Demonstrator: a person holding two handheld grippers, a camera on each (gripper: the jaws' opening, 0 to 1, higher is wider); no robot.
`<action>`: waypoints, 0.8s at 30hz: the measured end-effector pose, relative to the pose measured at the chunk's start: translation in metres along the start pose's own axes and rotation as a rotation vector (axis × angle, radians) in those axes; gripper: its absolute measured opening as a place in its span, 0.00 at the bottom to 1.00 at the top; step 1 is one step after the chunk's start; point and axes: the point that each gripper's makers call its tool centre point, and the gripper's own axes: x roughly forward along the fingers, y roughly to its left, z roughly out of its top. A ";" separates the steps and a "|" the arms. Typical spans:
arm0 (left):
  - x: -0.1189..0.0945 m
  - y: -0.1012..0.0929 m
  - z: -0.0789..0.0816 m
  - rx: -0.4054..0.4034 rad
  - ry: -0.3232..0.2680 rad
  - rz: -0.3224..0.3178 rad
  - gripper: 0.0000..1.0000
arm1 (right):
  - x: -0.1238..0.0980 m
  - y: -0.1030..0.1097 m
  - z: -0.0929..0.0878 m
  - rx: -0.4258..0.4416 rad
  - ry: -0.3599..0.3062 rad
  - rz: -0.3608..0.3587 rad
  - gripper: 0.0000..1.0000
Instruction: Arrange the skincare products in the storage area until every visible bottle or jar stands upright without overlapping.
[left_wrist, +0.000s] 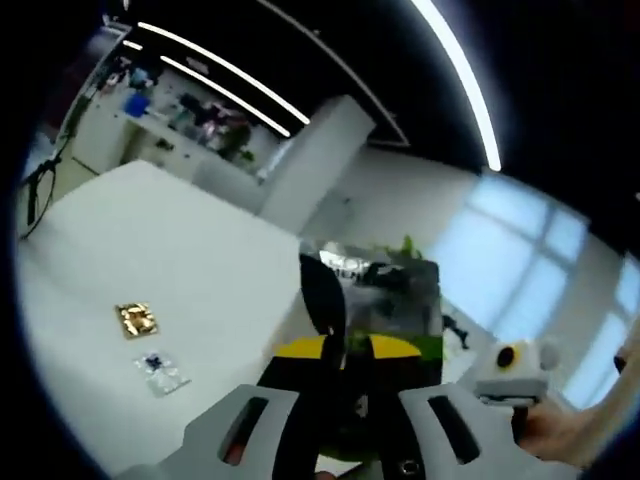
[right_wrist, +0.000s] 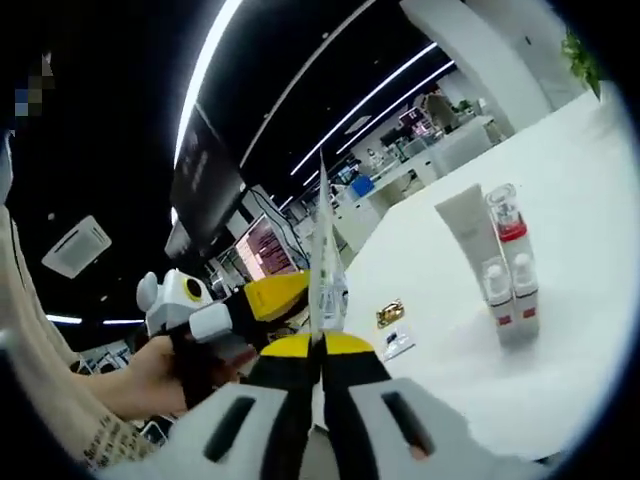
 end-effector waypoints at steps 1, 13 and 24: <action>-0.001 0.000 -0.001 -0.002 0.006 -0.007 0.17 | -0.001 0.001 0.001 0.022 -0.008 0.008 0.01; -0.020 -0.041 -0.008 -0.280 0.111 -0.410 0.69 | -0.022 0.051 0.005 0.215 0.047 0.307 0.01; -0.034 -0.048 0.021 -0.311 0.037 -0.523 0.05 | -0.022 0.047 0.005 0.283 0.032 0.293 0.01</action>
